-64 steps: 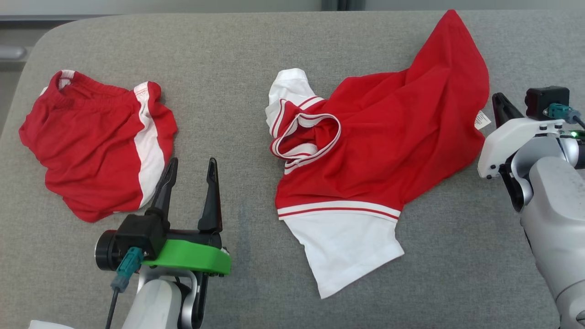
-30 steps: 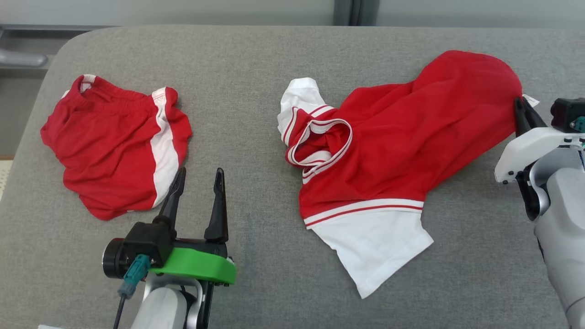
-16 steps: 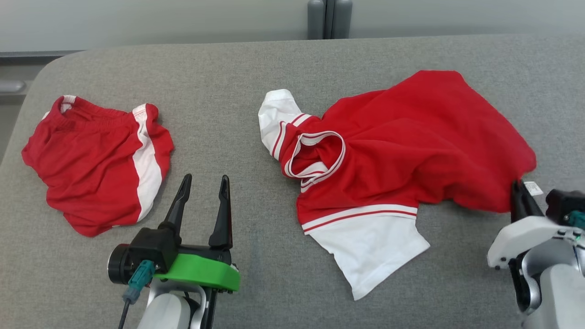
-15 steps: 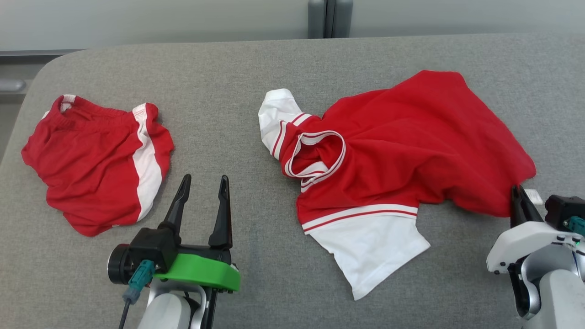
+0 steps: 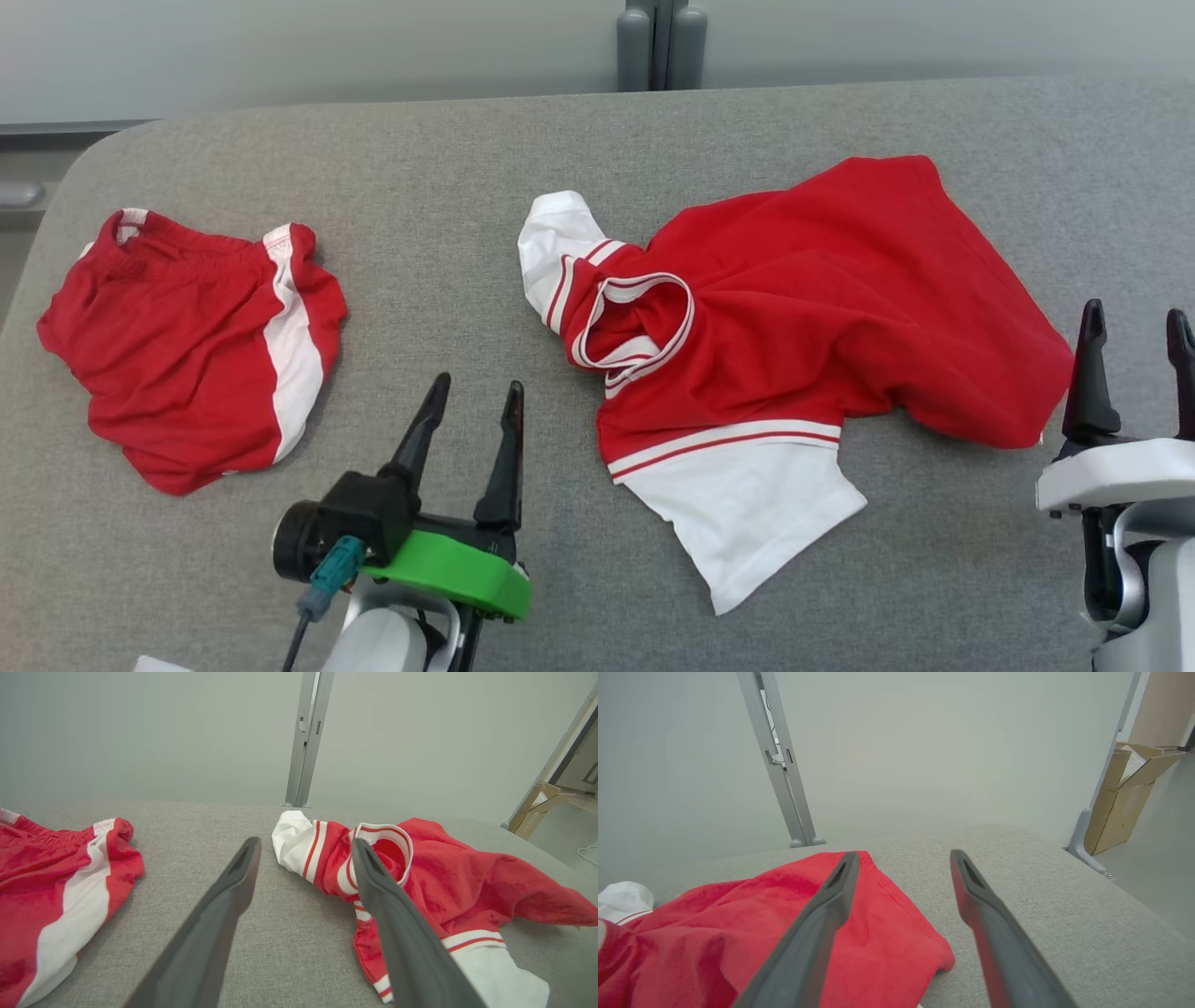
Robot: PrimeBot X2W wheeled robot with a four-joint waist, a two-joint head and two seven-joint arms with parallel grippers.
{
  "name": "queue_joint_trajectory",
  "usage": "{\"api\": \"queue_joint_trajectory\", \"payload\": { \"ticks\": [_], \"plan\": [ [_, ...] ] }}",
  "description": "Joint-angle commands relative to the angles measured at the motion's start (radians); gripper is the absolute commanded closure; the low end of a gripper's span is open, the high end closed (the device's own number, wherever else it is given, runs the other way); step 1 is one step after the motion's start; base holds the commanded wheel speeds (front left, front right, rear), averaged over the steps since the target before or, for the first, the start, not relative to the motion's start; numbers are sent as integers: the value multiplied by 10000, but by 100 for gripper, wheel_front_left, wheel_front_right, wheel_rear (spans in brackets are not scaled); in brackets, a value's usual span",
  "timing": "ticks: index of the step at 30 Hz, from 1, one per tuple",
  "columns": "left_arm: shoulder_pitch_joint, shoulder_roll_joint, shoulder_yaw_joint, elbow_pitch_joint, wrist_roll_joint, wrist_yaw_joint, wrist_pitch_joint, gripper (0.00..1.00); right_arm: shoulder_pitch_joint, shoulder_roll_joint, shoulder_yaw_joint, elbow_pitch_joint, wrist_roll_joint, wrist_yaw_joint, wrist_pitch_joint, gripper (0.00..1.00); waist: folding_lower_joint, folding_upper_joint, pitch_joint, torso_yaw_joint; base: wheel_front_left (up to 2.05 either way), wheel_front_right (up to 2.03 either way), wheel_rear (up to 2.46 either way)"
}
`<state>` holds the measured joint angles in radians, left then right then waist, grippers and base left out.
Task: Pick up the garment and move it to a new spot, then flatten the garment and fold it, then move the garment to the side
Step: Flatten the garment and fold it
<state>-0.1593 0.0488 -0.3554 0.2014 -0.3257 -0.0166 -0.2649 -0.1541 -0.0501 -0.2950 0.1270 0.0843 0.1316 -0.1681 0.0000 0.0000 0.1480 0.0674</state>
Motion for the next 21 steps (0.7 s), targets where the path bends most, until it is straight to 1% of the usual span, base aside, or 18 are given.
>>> {"api": "queue_joint_trajectory", "payload": {
  "ticks": [1, 6, 11, 15, 21],
  "plan": [
    [-184, 30, -178, 144, -160, -91, 9, 0, -125, -12, -2, -224, 80, -17, -112, 0, 0, 0, 42, -102, 0, 0, 0],
    [-633, 35, -1039, 1283, -302, -389, 34, 0, -221, -10, 234, -777, 283, -17, -163, 0, 0, 0, 357, -357, 0, 0, 0],
    [-1467, 38, -1598, 2682, -481, -535, 143, 0, -432, -15, 630, -885, 510, -17, -242, 0, 0, 0, 734, -678, 0, 0, 0],
    [-2109, 35, -1858, 3683, -983, -592, 153, 0, -565, -16, 775, -800, 665, -17, -377, 0, 0, 0, 963, -960, 0, 0, 0],
    [-2663, 39, -2385, 4439, -2178, -753, 209, 0, -598, -13, 785, -584, 708, -17, -522, 0, 0, 0, 1071, -1262, 0, 0, 0]
  ]
}}
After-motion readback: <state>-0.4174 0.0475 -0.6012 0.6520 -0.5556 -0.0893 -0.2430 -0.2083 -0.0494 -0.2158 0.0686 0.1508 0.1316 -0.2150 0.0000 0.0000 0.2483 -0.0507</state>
